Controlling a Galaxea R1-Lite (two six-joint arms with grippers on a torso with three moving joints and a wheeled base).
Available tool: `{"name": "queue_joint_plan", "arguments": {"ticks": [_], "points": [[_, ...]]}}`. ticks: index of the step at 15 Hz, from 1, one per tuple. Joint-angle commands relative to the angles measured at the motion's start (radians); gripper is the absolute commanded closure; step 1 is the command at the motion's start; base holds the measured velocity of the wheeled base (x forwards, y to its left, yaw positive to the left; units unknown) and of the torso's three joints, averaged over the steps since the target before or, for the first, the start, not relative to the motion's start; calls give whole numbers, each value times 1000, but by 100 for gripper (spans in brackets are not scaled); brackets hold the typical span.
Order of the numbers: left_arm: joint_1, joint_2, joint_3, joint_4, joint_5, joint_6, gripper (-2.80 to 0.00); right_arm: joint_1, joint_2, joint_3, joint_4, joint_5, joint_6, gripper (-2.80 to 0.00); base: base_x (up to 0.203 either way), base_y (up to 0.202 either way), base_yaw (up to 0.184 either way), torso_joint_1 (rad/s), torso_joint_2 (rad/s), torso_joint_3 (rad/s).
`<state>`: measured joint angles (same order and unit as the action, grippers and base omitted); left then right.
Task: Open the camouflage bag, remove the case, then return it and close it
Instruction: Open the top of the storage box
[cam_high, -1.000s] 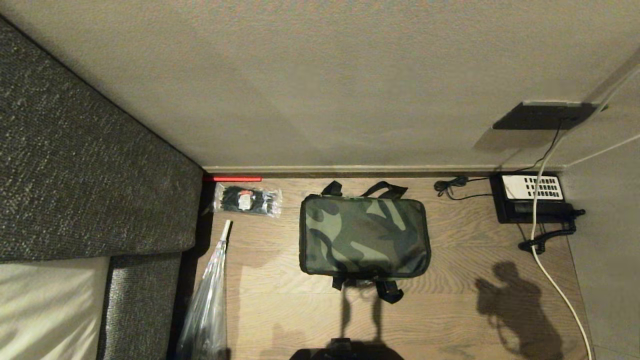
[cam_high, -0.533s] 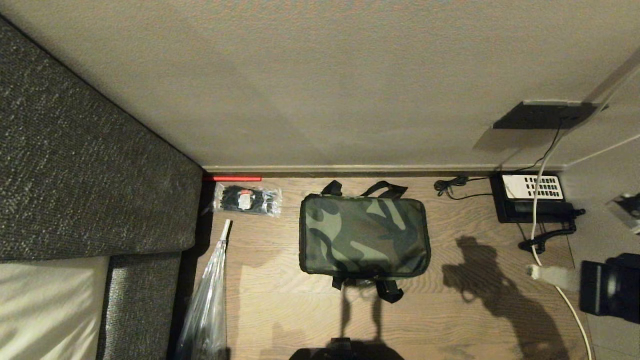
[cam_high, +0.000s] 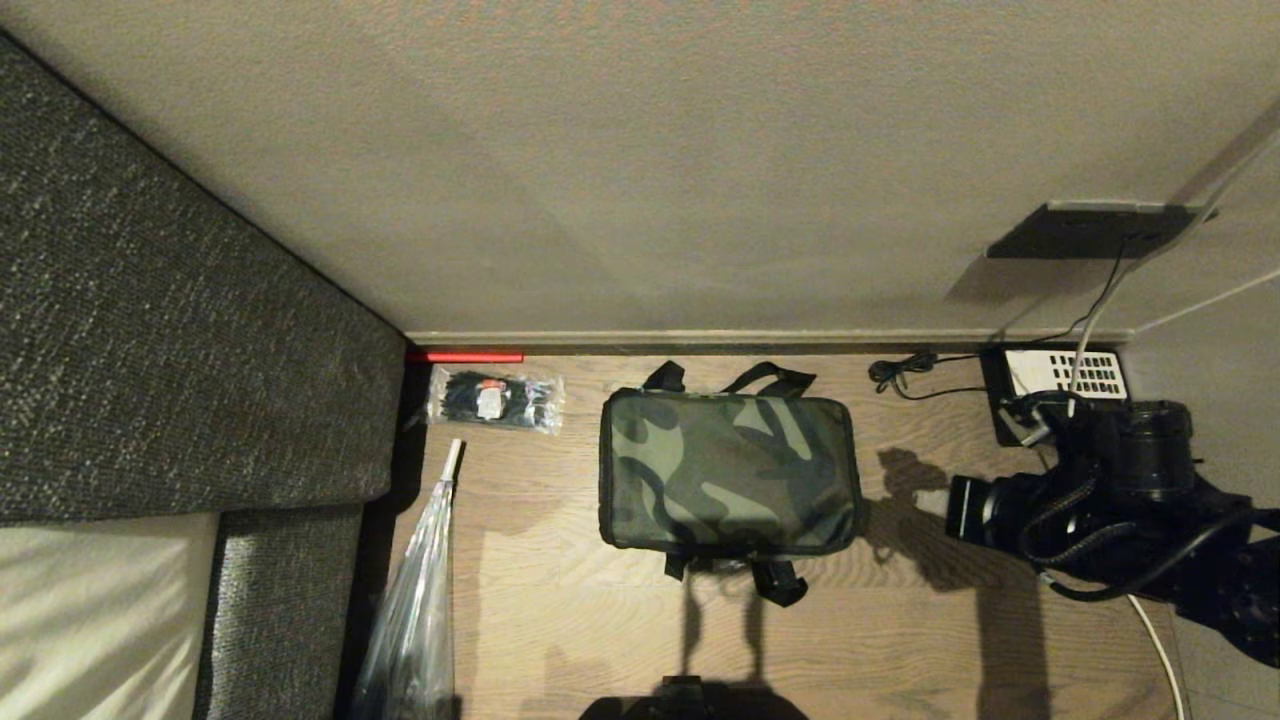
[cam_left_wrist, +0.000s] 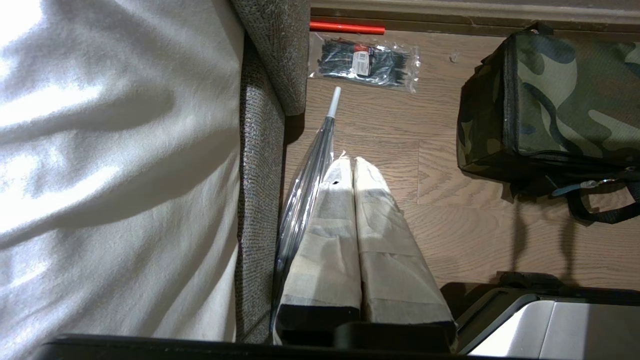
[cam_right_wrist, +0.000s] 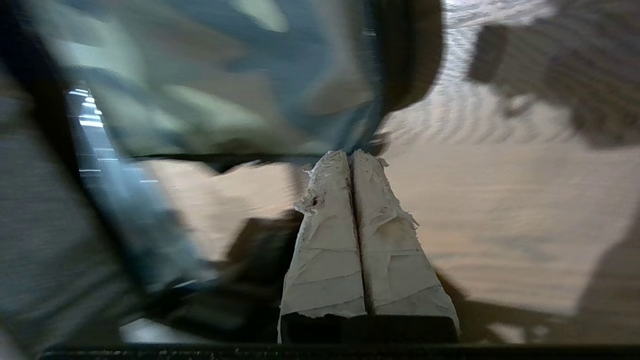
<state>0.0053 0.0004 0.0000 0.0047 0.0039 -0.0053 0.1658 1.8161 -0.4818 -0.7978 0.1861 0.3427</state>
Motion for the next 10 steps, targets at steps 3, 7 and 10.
{"name": "queue_joint_plan", "arguments": {"ticks": [3,7,10], "points": [[1,-2,3,0,1,-1,0,28,221,-70,-78,-62,-27,0,0,0,0,0,0,0],[-1,-2,3,0,1,-1,0,127,207,-49,-7,-61,-121,-280,0,0,0,0,0,0],[0,-2,3,0,1,-1,0,166,136,-21,62,-25,-120,-280,0,0,0,0,0,0]]}}
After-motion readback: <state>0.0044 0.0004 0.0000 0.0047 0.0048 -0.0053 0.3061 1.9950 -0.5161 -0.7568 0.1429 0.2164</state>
